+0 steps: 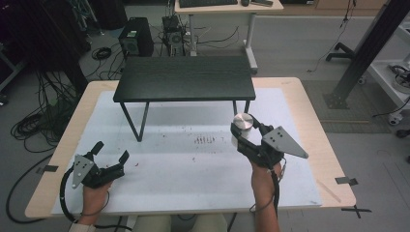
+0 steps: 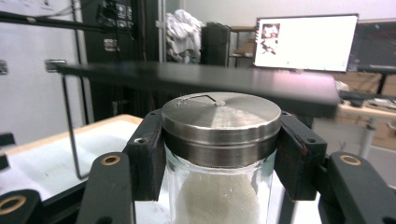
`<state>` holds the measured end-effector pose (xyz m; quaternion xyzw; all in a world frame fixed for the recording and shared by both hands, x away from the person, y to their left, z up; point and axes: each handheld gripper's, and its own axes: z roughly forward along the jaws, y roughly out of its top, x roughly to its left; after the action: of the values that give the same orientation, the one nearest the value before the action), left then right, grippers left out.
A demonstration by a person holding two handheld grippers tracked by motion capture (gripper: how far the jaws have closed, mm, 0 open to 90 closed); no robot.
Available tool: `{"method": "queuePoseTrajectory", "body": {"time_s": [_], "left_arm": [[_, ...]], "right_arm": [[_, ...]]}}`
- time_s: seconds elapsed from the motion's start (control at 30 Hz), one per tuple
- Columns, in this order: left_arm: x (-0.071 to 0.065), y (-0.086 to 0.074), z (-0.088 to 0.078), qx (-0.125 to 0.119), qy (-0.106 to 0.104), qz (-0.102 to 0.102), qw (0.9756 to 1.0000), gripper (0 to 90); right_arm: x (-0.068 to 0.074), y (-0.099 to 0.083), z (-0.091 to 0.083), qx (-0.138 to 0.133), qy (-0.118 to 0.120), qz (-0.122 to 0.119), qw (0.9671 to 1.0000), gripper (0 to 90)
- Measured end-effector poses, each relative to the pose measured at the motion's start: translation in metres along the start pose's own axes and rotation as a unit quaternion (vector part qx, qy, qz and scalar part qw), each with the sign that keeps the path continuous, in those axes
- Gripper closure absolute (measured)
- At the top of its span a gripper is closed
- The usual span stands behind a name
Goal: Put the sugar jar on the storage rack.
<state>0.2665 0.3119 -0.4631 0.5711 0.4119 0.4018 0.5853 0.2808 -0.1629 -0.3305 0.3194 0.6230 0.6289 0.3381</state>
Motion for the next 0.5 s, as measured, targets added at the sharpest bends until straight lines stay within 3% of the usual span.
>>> {"method": "queuePoseTrajectory", "body": {"time_s": [0.5], "left_arm": [[0.000,0.000,0.000,0.001,-0.001,0.001,1.0000,1.6]], "right_arm": [[0.020,0.062,0.032,-0.006,0.047,-0.024,0.9986,42.7]]}}
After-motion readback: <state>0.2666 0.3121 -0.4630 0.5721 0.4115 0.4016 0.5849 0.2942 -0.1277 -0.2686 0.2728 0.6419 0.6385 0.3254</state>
